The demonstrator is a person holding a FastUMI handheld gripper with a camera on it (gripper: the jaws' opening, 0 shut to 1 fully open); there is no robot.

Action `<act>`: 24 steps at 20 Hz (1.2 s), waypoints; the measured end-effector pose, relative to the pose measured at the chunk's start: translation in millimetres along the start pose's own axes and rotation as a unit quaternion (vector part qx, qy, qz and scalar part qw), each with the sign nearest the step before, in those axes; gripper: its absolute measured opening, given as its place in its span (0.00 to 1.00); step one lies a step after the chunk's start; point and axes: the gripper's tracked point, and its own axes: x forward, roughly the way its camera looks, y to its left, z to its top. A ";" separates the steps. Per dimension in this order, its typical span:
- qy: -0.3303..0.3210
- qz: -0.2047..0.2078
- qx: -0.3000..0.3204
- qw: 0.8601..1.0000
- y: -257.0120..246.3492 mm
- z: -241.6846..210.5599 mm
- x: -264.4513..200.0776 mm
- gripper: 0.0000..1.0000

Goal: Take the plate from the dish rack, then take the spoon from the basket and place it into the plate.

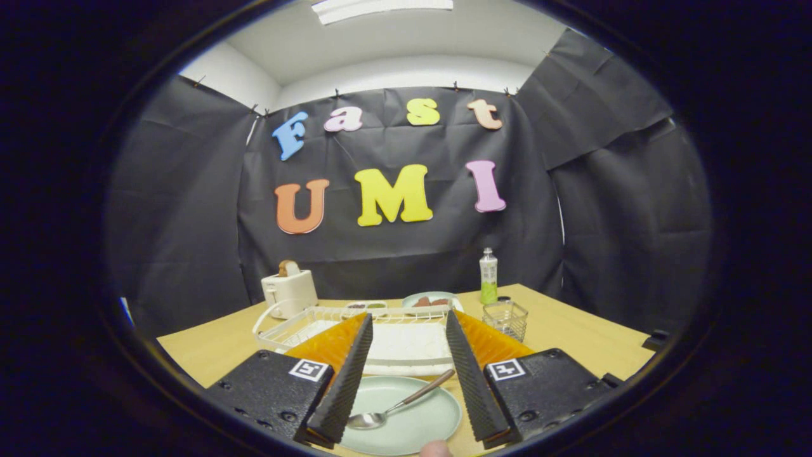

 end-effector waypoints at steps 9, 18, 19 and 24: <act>-0.053 0.001 -0.010 0.999 21.9 29.3 -52.6 0.99; -0.052 -0.002 -0.012 0.999 12.5 9.4 -73.5 0.99; -0.051 -0.002 -0.005 0.999 10.2 7.8 -73.6 0.99; -0.043 -0.009 0.001 0.999 0.9 8.6 -78.5 0.99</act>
